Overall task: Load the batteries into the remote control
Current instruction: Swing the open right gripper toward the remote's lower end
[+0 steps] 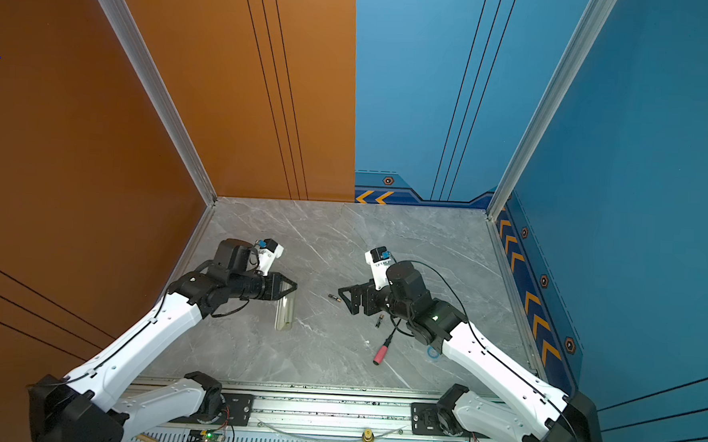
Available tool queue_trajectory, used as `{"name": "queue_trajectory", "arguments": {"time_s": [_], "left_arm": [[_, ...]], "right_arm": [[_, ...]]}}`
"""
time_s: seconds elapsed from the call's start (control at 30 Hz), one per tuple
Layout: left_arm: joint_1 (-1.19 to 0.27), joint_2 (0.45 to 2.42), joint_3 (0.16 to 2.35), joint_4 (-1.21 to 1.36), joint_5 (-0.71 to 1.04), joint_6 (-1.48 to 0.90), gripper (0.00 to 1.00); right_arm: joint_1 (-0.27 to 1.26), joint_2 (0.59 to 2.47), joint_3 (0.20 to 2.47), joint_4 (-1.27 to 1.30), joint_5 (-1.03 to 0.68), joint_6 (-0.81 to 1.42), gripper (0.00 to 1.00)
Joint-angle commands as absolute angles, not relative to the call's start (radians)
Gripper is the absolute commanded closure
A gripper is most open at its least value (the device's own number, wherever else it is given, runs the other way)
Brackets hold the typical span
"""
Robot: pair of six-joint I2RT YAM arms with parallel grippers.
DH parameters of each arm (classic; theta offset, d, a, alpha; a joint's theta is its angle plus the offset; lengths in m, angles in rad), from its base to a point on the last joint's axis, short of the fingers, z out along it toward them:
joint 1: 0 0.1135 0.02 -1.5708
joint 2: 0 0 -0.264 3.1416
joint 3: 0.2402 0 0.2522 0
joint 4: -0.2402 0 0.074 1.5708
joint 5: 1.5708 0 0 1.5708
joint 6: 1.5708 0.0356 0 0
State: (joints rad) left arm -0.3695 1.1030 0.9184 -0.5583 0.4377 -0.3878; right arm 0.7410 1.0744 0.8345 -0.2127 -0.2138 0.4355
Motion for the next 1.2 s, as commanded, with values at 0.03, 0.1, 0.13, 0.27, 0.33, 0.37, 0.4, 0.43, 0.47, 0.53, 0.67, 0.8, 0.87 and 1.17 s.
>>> {"name": "queue_trajectory", "arguments": {"time_s": [0.03, 0.1, 0.13, 0.27, 0.33, 0.37, 0.4, 0.43, 0.47, 0.53, 0.67, 0.8, 0.87, 1.17], "left_arm": [[-0.381, 1.122, 0.960, -0.614, 0.359, -0.374, 1.00], [-0.383, 1.130, 0.963, -0.627, 0.337, -0.372, 1.00], [-0.385, 1.133, 0.963, -0.629, 0.330, -0.373, 1.00], [-0.391, 1.138, 0.957, -0.632, 0.295, -0.383, 1.00], [-0.396, 1.145, 0.958, -0.636, 0.275, -0.383, 1.00], [-0.401, 1.147, 0.957, -0.638, 0.267, -0.383, 1.00], [-0.404, 1.151, 0.958, -0.640, 0.259, -0.382, 1.00], [-0.407, 1.156, 0.956, -0.639, 0.251, -0.380, 1.00], [-0.409, 1.159, 0.958, -0.639, 0.247, -0.379, 1.00], [-0.417, 1.168, 0.957, -0.640, 0.233, -0.376, 1.00], [-0.429, 1.182, 0.960, -0.639, 0.220, -0.372, 1.00], [-0.435, 1.190, 0.966, -0.639, 0.219, -0.372, 1.00], [-0.439, 1.194, 0.968, -0.640, 0.218, -0.372, 1.00], [-0.453, 1.209, 0.974, -0.640, 0.194, -0.377, 1.00]], "right_arm": [[0.799, 1.111, 0.799, -0.066, -0.286, 0.547, 0.00], [0.821, 1.130, 0.778, -0.004, -0.297, 0.583, 0.00], [0.834, 1.146, 0.766, 0.034, -0.304, 0.607, 0.00], [0.874, 1.204, 0.749, 0.134, -0.321, 0.664, 0.00], [0.894, 1.241, 0.749, 0.171, -0.322, 0.686, 0.00], [0.902, 1.256, 0.749, 0.187, -0.323, 0.697, 0.00], [0.911, 1.276, 0.750, 0.207, -0.327, 0.710, 0.00], [0.920, 1.295, 0.750, 0.229, -0.328, 0.720, 0.00], [0.930, 1.308, 0.750, 0.243, -0.327, 0.726, 0.00], [0.949, 1.340, 0.752, 0.272, -0.319, 0.741, 0.00], [0.972, 1.394, 0.749, 0.317, -0.310, 0.761, 0.01], [0.983, 1.446, 0.746, 0.362, -0.314, 0.778, 0.03], [0.990, 1.466, 0.746, 0.382, -0.319, 0.787, 0.03], [1.021, 1.549, 0.744, 0.474, -0.325, 0.834, 0.05]]}}
